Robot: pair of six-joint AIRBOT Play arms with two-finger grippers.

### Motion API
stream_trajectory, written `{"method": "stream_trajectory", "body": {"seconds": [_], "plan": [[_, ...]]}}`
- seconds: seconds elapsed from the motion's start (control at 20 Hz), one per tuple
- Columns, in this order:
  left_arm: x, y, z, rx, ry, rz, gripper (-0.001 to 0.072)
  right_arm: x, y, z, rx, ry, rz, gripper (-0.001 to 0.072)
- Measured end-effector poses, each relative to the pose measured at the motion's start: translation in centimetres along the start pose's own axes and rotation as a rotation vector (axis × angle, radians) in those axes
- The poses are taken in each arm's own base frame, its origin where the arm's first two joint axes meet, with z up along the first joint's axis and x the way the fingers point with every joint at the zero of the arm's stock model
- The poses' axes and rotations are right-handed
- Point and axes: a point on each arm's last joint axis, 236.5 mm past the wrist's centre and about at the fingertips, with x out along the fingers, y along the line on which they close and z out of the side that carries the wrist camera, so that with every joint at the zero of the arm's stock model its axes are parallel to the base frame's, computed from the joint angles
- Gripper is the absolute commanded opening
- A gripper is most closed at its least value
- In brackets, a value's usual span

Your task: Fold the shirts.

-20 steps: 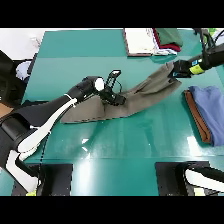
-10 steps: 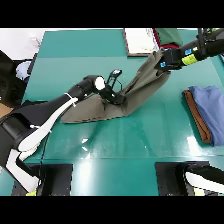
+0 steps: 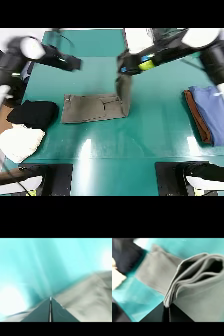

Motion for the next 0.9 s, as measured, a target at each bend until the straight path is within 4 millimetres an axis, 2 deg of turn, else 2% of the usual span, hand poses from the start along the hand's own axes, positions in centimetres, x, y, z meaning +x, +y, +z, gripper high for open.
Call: {"method": "stream_trajectory", "body": {"seconds": [0.1, 0.2, 0.3, 0.35, 0.45, 0.55, 0.65, 0.8, 0.85, 0.9], "plan": [[-4.5, 2.9, 1.7, -0.01, -0.085, 0.073, 0.0033, 4.6, 2.9, -0.3, -0.01, 0.006, 0.072, 0.0019], [-8.3, 4.9, 2.6, -0.015, -0.15, 0.131, 0.0033, 9.6, 5.5, -1.1, -0.031, 0.002, 0.128, 0.0031], [-10.8, 5.7, 2.9, -0.016, -0.188, 0.162, 0.0033, 14.5, 7.8, -2.2, -0.051, -0.011, 0.175, 0.0338], [-11.5, 5.9, 2.9, -0.017, -0.195, 0.172, 0.0033, 16.7, 8.8, -2.7, -0.066, -0.022, 0.194, 0.0359], [-12.5, 6.3, 2.5, -0.019, -0.19, 0.19, 0.0033, 19.8, 10.2, -3.3, -0.097, -0.035, 0.217, 0.0357], [-12.8, 6.5, 1.9, -0.021, -0.172, 0.197, 0.0033, 20.7, 10.6, -3.0, -0.143, -0.04, 0.213, 0.0341], [-13.0, 6.6, 1.3, -0.023, -0.148, 0.2, 0.0033, 20.3, 8.5, -2.6, -0.181, -0.018, 0.157, 0.0341], [-13.1, 6.7, 0.4, -0.019, -0.113, 0.204, 0.0033, 17.2, 1.9, -2.2, -0.183, 0.034, -0.009, 0.0342], [-13.1, 6.6, 0.2, -0.017, -0.105, 0.203, 0.0033, 15.7, -1.3, -2.6, -0.161, 0.07, -0.083, 0.0369], [-13.1, 6.5, 0.0, -0.017, -0.098, 0.2, 0.0033, 14.1, -4.2, -3.1, -0.129, 0.101, -0.147, 0.0498]]}}
